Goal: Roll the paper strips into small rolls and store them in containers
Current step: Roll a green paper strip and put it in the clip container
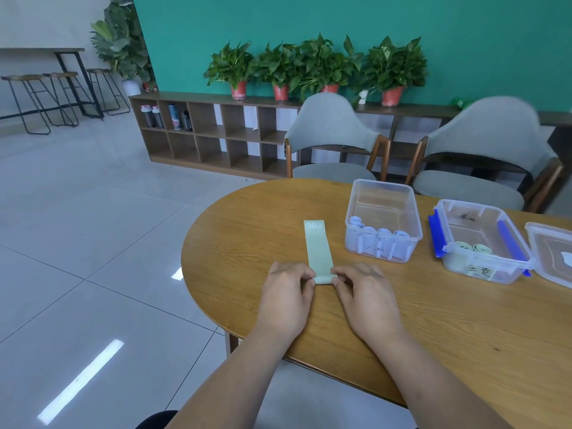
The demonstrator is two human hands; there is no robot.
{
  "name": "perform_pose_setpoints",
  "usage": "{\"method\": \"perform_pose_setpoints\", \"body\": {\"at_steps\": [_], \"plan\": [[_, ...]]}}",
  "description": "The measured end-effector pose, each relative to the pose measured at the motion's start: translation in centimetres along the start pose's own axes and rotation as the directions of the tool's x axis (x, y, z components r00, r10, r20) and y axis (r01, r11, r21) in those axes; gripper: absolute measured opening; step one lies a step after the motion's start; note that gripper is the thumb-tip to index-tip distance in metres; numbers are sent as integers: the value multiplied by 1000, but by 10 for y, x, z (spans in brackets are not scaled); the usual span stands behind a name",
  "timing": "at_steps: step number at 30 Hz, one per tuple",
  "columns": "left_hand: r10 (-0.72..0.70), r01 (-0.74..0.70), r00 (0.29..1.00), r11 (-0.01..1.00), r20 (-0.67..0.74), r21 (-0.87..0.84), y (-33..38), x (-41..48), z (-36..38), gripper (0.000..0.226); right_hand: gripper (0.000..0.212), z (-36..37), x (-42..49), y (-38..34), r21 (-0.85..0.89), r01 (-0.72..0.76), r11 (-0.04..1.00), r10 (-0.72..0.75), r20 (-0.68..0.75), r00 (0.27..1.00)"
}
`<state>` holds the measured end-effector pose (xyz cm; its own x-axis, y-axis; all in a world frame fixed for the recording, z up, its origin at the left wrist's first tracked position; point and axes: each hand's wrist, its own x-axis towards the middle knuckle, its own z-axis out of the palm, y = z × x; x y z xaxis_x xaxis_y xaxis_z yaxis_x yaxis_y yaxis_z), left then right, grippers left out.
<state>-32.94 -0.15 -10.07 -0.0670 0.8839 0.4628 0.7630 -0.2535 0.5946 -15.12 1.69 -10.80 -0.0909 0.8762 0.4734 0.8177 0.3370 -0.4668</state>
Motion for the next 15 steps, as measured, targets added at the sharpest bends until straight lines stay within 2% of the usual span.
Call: {"method": "perform_pose_setpoints", "body": {"at_steps": [4, 9, 15], "plan": [[11, -11, 1000, 1000, -2, -4, 0, 0, 0, 15, 14, -2, 0, -1, 36, -10, 999, 10, -9, 1000], [7, -7, 1000, 1000, 7, -2, 1, -1, 1, 21, 21, -1, 0, 1, 45, -33, 998, 33, 0, 999], [-21, 21, 1000, 1000, 18, -12, 1, 0, -1, 20, 15, -1, 1, 1, 86, -48, 995, 48, -5, 999]]}}
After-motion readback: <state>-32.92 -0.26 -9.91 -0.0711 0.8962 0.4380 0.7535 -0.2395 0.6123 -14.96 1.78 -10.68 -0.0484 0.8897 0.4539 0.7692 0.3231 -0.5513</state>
